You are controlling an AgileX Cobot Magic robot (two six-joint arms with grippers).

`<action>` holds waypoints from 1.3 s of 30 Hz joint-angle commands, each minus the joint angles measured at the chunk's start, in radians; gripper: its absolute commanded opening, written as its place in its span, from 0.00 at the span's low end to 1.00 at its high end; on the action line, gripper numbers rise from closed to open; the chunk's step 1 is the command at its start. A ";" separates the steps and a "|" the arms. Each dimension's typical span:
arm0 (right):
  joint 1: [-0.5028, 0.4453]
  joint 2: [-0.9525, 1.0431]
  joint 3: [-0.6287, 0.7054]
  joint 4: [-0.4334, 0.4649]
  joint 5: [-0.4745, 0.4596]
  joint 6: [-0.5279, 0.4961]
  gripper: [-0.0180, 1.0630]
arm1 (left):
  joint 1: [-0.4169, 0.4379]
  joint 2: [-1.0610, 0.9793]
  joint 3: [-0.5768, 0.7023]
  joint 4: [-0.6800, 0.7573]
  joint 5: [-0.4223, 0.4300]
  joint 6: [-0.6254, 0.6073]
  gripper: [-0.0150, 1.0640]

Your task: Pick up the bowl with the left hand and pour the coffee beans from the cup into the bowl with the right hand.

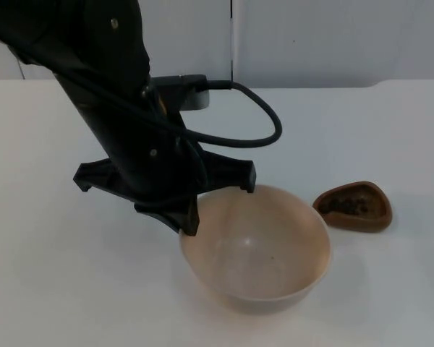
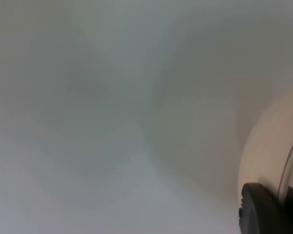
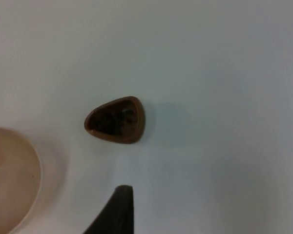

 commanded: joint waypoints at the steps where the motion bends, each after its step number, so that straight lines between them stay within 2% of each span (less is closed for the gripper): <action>1: -0.005 0.082 -0.049 0.006 -0.016 -0.016 0.99 | -0.005 -0.018 -0.002 0.004 -0.006 -0.008 0.01; 10: -0.005 0.305 -0.215 0.006 -0.004 -0.016 0.99 | -0.005 -0.018 -0.002 0.006 -0.009 -0.008 0.01; 12: -0.005 0.359 -0.261 0.006 0.022 -0.016 0.98 | -0.005 -0.018 -0.002 0.006 -0.009 -0.008 0.01; 20: 0.113 0.542 -0.391 -0.006 0.037 -0.005 0.97 | -0.005 -0.018 -0.002 0.023 -0.018 -0.008 0.01; 25: 0.194 0.664 -0.472 -0.012 0.038 0.035 0.97 | -0.005 -0.018 -0.002 0.024 -0.018 -0.008 0.01; 29: 0.280 0.777 -0.542 -0.132 0.066 0.144 0.97 | -0.005 -0.018 -0.002 0.024 -0.018 -0.008 0.01; 32: 0.300 0.814 -0.567 -0.165 0.084 0.173 0.97 | -0.005 -0.018 -0.002 0.024 -0.018 -0.008 0.01; 37: 0.300 0.872 -0.590 -0.165 0.086 0.209 0.97 | -0.005 -0.018 -0.002 0.023 -0.020 -0.008 0.01; 39: 0.300 0.899 -0.591 -0.204 0.086 0.256 0.97 | -0.005 -0.018 -0.002 0.023 -0.020 -0.008 0.01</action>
